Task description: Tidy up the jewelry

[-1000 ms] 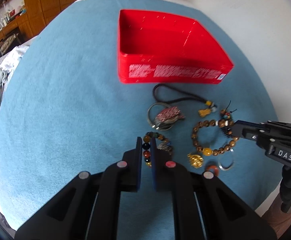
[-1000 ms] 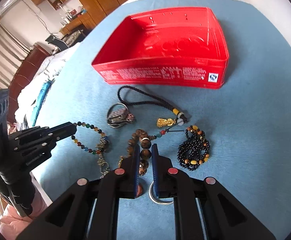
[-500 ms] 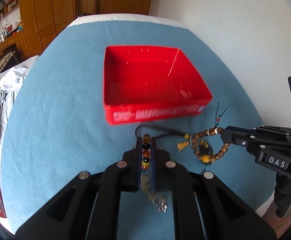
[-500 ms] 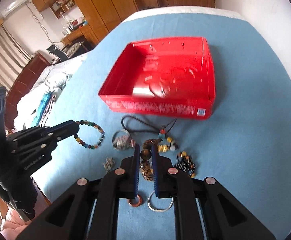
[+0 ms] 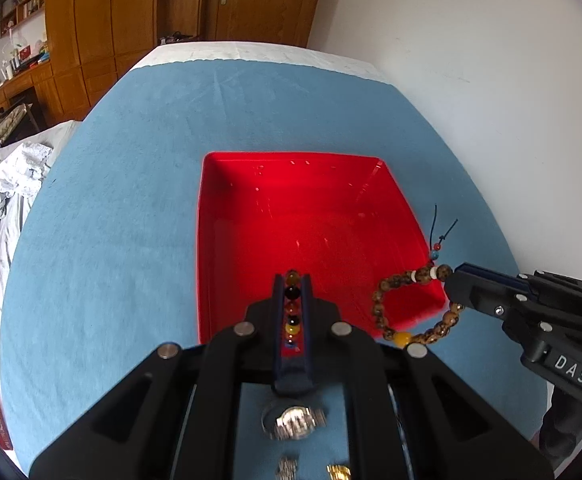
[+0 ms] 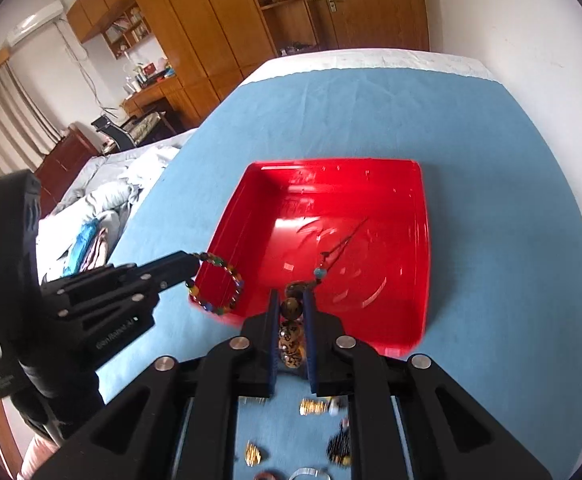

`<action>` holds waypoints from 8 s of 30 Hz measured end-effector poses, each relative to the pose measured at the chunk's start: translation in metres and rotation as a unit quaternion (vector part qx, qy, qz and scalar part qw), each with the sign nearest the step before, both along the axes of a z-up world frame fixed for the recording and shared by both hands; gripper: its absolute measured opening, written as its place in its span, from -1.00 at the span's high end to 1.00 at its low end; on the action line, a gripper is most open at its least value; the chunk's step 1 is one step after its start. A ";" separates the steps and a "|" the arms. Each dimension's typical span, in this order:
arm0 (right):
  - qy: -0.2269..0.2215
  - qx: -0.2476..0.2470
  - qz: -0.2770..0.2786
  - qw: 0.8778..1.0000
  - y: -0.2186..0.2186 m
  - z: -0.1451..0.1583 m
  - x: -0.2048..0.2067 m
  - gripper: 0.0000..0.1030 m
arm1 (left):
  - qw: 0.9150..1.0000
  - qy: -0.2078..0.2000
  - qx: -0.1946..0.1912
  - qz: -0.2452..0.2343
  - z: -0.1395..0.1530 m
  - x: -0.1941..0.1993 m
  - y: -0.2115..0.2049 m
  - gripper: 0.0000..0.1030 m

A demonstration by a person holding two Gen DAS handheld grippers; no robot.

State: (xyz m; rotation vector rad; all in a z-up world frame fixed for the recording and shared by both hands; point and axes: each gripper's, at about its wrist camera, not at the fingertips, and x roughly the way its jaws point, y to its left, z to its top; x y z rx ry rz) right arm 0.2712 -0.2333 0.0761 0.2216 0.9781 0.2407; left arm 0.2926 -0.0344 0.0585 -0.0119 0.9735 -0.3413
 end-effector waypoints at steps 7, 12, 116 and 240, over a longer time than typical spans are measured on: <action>0.033 0.028 0.009 0.999 -0.003 -0.047 0.056 0.79 | 0.999 0.022 0.019 0.016 -0.032 0.050 -0.014 0.88; 0.064 0.023 -0.006 0.998 -0.016 -0.081 0.081 0.79 | 0.998 0.049 0.036 0.020 -0.058 0.072 -0.016 0.88; 0.119 -0.016 0.056 0.991 0.040 -0.137 -0.123 0.40 | 0.987 0.156 0.035 -0.030 -0.115 -0.141 0.038 0.51; 0.067 -0.037 -0.011 0.997 -0.008 -0.070 0.064 0.64 | 1.000 0.003 0.000 0.013 -0.020 0.052 -0.018 0.78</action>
